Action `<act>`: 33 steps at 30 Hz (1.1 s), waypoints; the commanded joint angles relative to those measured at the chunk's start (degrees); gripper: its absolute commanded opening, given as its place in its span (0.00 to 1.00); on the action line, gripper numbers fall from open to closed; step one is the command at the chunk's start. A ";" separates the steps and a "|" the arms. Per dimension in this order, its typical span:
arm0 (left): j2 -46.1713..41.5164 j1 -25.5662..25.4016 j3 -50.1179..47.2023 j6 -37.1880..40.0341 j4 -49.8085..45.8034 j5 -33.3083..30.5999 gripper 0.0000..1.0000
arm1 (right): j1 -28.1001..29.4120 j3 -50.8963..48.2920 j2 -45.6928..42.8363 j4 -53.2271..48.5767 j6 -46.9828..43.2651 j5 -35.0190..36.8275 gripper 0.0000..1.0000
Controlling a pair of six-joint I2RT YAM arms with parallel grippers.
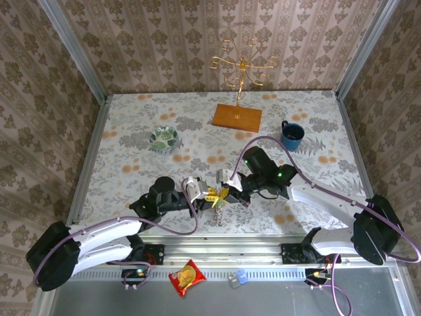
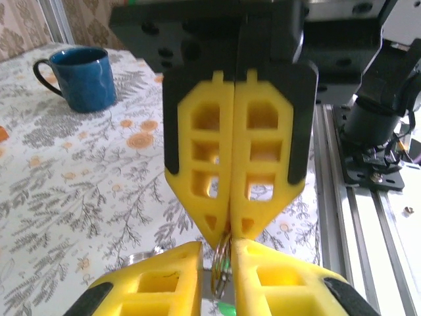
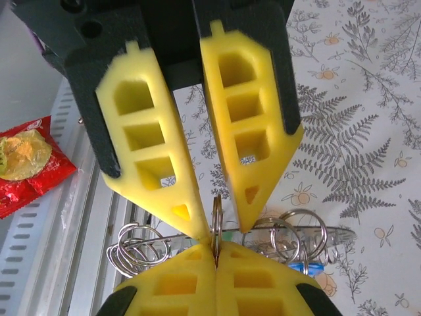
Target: Put the keys on the keyring
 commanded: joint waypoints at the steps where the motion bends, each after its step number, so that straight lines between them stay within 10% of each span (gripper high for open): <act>1: 0.02 0.52 1.70 1.85 -5.76 2.07 0.19 | 0.82 3.07 -0.08 0.19 -1.53 -1.78 0.00; 9: 1.34 0.72 2.60 3.25 -5.09 3.74 0.00 | 1.17 3.62 0.01 -0.28 -1.20 -1.69 0.00; 33: -2.46 1.10 -2.27 1.89 3.35 0.94 0.00 | 0.19 -3.07 -2.39 1.44 6.08 3.13 0.00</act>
